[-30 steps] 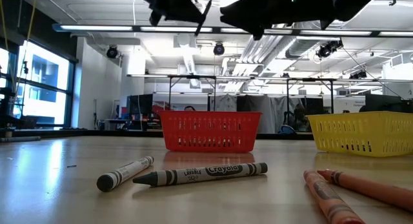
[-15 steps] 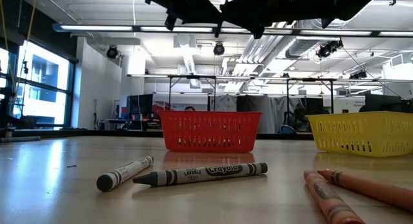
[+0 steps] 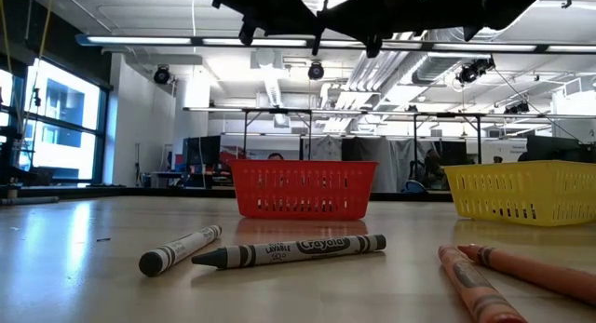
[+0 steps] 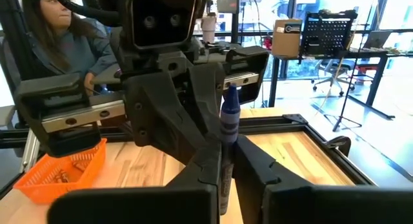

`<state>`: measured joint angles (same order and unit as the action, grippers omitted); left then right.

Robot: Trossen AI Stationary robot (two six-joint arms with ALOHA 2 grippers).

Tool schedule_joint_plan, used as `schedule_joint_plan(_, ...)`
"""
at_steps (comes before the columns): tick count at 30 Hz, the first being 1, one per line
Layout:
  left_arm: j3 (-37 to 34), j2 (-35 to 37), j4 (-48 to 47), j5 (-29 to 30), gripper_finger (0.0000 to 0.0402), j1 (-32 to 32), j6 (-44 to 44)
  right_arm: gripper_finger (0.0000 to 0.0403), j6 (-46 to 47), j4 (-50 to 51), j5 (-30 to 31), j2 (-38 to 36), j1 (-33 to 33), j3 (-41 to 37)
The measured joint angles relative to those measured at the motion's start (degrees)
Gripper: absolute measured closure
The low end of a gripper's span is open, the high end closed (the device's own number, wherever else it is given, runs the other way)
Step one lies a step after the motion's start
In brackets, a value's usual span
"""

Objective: Sort crayons
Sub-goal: Put the blue crayon into the yellow bin

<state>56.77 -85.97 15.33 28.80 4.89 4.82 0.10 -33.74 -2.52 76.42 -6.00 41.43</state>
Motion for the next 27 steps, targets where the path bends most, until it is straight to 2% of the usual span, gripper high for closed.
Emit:
schedule_joint_plan(6, 0.0, 0.0, 0.0, 0.0, 0.0400, 0.0, 1.2, 0.0397, 1.2, 0.0, 1.0, 0.0, 0.0, 0.0)
schedule_joint_plan(9, 0.0, 0.0, 0.0, 0.0, 0.0386, 0.0, 2.9, 0.0399, 1.2, 0.0, 1.3, 0.0, 0.0, 0.0)
schedule_joint_plan(13, 0.0, 0.0, -0.2, 0.6, 0.0351, 0.0, 1.1, 0.0400, 0.3, 0.9, 5.3, 0.0, -0.2, 0.0)
schedule_joint_plan(16, 0.0, 0.0, -0.6, 0.3, 0.0321, 0.0, -0.4, 0.0401, -0.4, 4.4, 11.5, -0.3, -1.3, 0.0)
schedule_joint_plan(19, 0.0, 0.0, -0.9, 0.3, 0.0296, 0.1, -0.5, 0.0402, 0.1, 14.7, 18.5, -2.2, -2.8, 1.2)
schedule_joint_plan(21, 0.0, 0.0, -1.7, 0.3, 0.0284, 0.1, -0.4, 0.0402, 2.6, 25.5, 22.3, -4.1, -3.4, 2.4)
schedule_joint_plan(23, 0.0, 0.0, -3.3, 0.1, 0.0277, 0.0, -0.4, 0.0402, 6.3, 37.1, 23.2, -5.7, -3.6, 3.5)
schedule_joint_plan(27, 0.0, 0.0, -6.9, 0.0, 0.0273, 0.0, 2.0, 0.0402, 14.4, 57.3, 20.4, -7.6, -1.5, 4.7)
